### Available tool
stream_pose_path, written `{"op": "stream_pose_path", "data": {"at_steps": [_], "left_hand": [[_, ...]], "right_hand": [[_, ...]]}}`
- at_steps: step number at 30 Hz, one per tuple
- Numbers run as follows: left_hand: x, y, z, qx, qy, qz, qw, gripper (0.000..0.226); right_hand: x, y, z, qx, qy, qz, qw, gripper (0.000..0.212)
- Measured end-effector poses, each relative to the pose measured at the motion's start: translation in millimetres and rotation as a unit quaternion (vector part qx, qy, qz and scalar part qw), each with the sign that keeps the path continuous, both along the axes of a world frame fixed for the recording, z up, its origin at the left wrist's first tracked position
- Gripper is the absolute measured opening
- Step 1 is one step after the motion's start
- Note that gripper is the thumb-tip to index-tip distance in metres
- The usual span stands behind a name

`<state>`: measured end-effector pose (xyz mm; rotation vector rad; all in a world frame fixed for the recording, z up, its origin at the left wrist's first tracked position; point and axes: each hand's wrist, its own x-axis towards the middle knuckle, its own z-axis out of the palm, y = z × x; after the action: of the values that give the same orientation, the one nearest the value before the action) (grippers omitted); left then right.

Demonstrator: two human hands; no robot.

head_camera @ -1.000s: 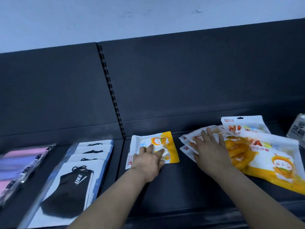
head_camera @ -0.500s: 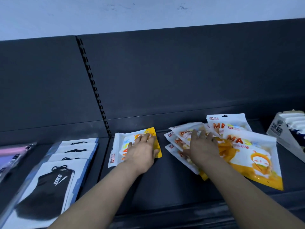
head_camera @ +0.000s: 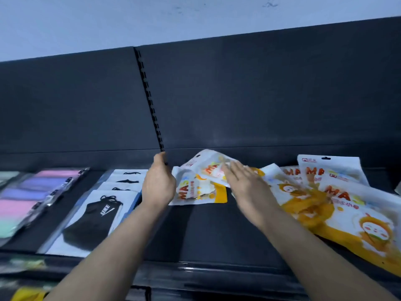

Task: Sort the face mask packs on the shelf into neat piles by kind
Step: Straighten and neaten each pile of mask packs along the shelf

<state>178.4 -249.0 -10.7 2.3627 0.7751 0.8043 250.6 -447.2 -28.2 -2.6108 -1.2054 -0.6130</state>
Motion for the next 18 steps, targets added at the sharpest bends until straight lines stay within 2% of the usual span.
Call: {"op": "stream_pose_path", "data": {"at_steps": [3, 6, 9, 12, 14, 18], "left_hand": [[-25, 22, 1, -0.005, 0.033, 0.012, 0.999, 0.044], [-40, 38, -15, 0.024, 0.106, -0.024, 0.994, 0.039], [-47, 43, -41, 0.004, 0.225, -0.151, 0.963, 0.047], [-52, 37, -59, 0.044, 0.331, -0.262, 0.906, 0.073], [-52, 31, -60, 0.091, 0.351, -0.264, 0.894, 0.075], [-47, 24, -53, 0.127, 0.358, -0.259, 0.888, 0.071]], "right_hand": [[-19, 32, -17, -0.057, 0.014, 0.069, 0.996, 0.067], [-29, 46, -43, -0.14, 0.078, 0.146, 0.976, 0.059], [-38, 47, -48, -0.126, 0.181, 0.106, 0.97, 0.062], [-45, 57, -43, -0.099, 0.166, 0.03, 0.981, 0.059], [-45, 61, -46, -0.108, 0.192, -0.003, 0.975, 0.059], [-43, 65, -48, -0.133, 0.203, -0.024, 0.97, 0.056]]}}
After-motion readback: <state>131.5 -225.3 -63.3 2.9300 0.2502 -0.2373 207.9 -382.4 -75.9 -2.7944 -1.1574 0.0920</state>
